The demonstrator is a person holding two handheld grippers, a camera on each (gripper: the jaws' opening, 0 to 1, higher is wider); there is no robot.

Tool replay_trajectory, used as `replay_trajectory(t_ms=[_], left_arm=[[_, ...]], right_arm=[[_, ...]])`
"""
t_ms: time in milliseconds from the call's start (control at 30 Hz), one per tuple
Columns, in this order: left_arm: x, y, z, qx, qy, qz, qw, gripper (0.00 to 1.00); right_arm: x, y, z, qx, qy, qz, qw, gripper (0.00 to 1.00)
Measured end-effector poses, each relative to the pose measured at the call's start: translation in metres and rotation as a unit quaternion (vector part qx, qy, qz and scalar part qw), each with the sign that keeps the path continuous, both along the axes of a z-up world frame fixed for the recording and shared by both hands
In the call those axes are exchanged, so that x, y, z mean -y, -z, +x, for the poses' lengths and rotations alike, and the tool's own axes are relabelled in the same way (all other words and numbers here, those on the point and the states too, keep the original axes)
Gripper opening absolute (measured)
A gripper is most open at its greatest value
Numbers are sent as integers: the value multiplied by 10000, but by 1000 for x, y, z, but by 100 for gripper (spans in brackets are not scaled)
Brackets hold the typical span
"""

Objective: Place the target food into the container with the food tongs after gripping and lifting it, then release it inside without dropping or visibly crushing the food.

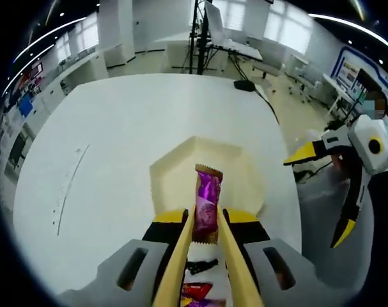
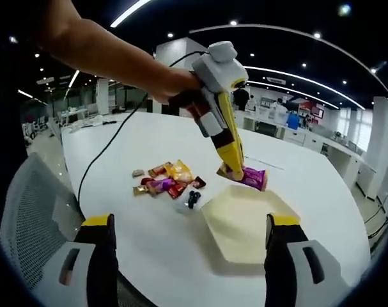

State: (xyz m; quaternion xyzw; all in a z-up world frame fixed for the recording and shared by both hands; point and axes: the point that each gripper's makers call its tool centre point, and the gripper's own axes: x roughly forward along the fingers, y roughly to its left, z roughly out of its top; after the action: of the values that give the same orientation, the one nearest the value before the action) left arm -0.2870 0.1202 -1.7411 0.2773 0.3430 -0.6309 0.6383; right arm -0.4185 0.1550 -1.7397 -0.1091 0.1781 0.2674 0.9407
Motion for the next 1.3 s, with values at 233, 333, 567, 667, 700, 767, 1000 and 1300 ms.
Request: replay_trajectory(t_ms=[233,333,567,667,700,767,1000,1300], left_arm=[[20,10,-3,-96,-54,83,9999,18],[23,12,-7,-134,-55,72,9999,18],[21,21,-12,-50,80,36,9999,20],[21,22,-12,-12,108,-1,9999,21],[22,21,-12,7,124,-51,9999,21],[21,21,-12,28,125,-40,9999,22],[20,20,-11,57,175,-74,9998,22],[7,3,-8,134,135,-399,9990,23]], right_arm=[[4,-2,3,57,117,13,9999,99],[5,-1,3,28,166,25,9999,99],[6,3,3,-93,204,5,9997,99],[6,5,2,-137,200,-2,9997,98],[5,6,2,-150,168,-37,9997,97],[4,6,1,-152,152,-63,9997,97],[6,6,2,-174,202,-20,9996,97],[7,6,2,-189,224,-11,9996,97]])
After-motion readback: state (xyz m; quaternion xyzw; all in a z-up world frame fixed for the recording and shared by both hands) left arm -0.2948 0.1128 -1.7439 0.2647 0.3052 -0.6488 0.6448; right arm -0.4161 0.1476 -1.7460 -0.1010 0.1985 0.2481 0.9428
